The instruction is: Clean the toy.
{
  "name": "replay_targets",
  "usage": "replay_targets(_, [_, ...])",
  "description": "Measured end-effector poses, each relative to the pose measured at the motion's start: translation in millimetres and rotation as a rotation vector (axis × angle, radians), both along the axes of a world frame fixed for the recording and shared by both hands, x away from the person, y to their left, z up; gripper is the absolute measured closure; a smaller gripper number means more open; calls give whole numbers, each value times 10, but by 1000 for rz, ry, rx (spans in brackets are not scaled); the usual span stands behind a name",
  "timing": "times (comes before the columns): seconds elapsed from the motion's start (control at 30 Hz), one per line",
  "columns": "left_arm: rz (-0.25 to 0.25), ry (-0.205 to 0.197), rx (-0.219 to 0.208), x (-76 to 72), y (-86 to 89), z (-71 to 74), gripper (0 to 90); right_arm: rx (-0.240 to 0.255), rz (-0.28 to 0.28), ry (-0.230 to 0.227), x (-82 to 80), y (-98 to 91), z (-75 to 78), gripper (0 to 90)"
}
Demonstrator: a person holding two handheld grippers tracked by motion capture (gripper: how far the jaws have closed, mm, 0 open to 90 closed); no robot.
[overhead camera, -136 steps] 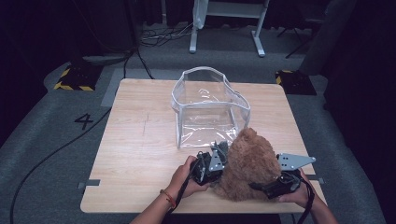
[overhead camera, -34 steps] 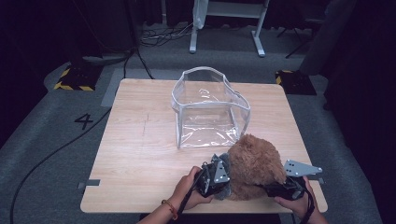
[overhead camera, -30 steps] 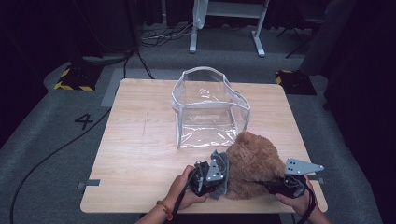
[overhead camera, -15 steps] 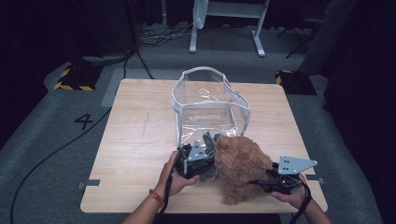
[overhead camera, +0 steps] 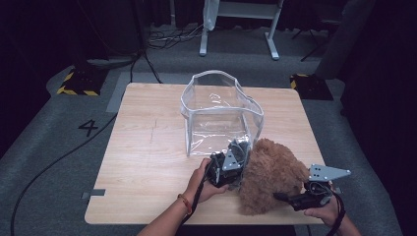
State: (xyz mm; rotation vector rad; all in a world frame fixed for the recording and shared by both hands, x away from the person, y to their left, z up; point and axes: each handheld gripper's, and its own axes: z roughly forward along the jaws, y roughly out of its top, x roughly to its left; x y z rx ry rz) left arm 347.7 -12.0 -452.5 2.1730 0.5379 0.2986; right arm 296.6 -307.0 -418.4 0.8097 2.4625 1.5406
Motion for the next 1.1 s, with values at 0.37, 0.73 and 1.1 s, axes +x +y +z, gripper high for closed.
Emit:
replay_targets(0.37, [-16, 1, 135, 17, -127, -129, 782, -66, -15, -1, 35, 300, -5, 264])
replay_targets(0.73, [-28, 40, 185, -76, 248, -233, 780, -33, 30, -30, 100, 103, -42, 458])
replay_targets(1.1, [154, 83, 123, -280, 1238, -218, 772, -43, -59, -51, 111, -158, 6, 462])
